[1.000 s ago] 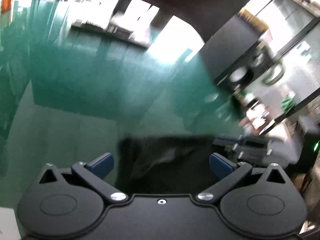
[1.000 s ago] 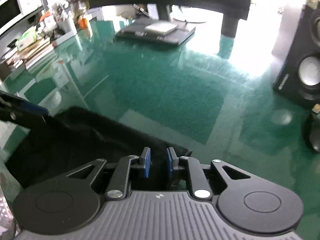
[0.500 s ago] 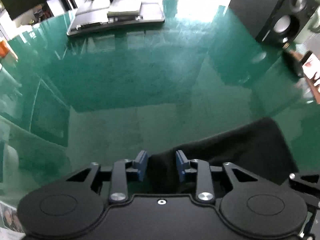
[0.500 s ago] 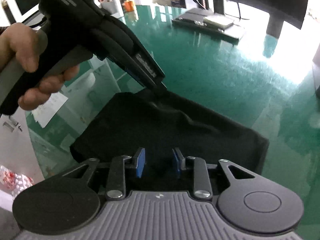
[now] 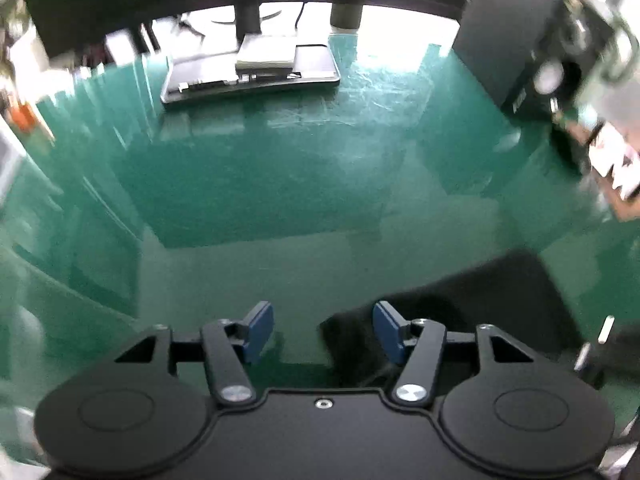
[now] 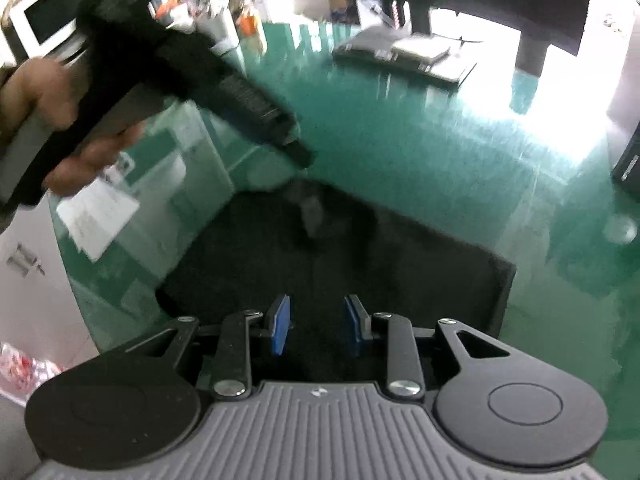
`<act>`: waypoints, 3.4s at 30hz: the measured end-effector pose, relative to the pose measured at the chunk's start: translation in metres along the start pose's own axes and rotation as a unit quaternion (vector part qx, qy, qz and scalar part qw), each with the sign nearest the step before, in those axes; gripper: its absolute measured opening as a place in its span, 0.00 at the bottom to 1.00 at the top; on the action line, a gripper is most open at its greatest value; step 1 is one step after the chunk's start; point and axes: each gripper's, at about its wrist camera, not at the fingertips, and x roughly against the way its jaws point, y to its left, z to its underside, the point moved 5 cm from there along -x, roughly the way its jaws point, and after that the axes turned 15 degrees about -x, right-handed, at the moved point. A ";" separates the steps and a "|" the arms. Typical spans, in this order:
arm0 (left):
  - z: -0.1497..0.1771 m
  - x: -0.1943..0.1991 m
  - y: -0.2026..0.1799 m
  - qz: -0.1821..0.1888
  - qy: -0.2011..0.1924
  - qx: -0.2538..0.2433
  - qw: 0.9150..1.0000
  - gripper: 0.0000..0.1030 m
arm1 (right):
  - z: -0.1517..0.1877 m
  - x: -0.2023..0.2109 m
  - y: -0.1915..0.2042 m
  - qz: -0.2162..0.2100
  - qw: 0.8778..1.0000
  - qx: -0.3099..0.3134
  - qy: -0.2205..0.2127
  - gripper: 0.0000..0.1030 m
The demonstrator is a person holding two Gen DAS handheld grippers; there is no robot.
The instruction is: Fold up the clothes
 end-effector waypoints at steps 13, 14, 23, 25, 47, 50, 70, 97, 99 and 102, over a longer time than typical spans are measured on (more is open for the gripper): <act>-0.020 -0.001 0.003 0.129 -0.027 0.050 0.990 0.53 | -0.005 -0.033 0.051 -0.067 0.997 0.029 0.021 0.28; -0.021 -0.004 0.003 0.153 -0.025 0.063 0.986 0.52 | -0.003 -0.033 0.054 -0.070 0.997 0.033 0.024 0.28; -0.028 -0.017 0.012 0.193 0.019 0.076 0.978 0.48 | 0.004 -0.032 0.055 -0.060 0.997 0.039 0.029 0.28; -0.033 -0.013 0.010 0.233 0.003 0.102 0.967 0.48 | 0.008 -0.034 0.053 -0.058 0.997 0.035 0.034 0.29; -0.027 -0.027 0.017 0.275 0.047 0.170 0.945 0.46 | 0.015 -0.036 0.042 -0.060 0.997 -0.007 0.038 0.32; -0.021 -0.040 0.013 0.261 0.072 0.160 0.949 0.46 | 0.015 -0.036 0.042 -0.059 0.997 -0.004 0.039 0.32; -0.025 -0.031 0.008 0.257 0.059 0.138 0.955 0.56 | 0.011 -0.013 0.026 -0.042 0.999 -0.009 0.024 0.34; 0.012 0.009 -0.040 0.309 -0.008 0.012 0.951 0.74 | 0.001 0.005 -0.088 0.059 0.997 -0.026 -0.030 0.15; 0.001 0.015 -0.024 0.291 -0.042 0.023 0.955 0.80 | 0.007 0.015 -0.086 0.059 0.997 -0.035 -0.037 0.15; -0.011 0.009 -0.014 0.279 -0.049 0.024 0.959 0.80 | 0.025 0.024 -0.082 0.050 0.996 -0.069 -0.023 0.16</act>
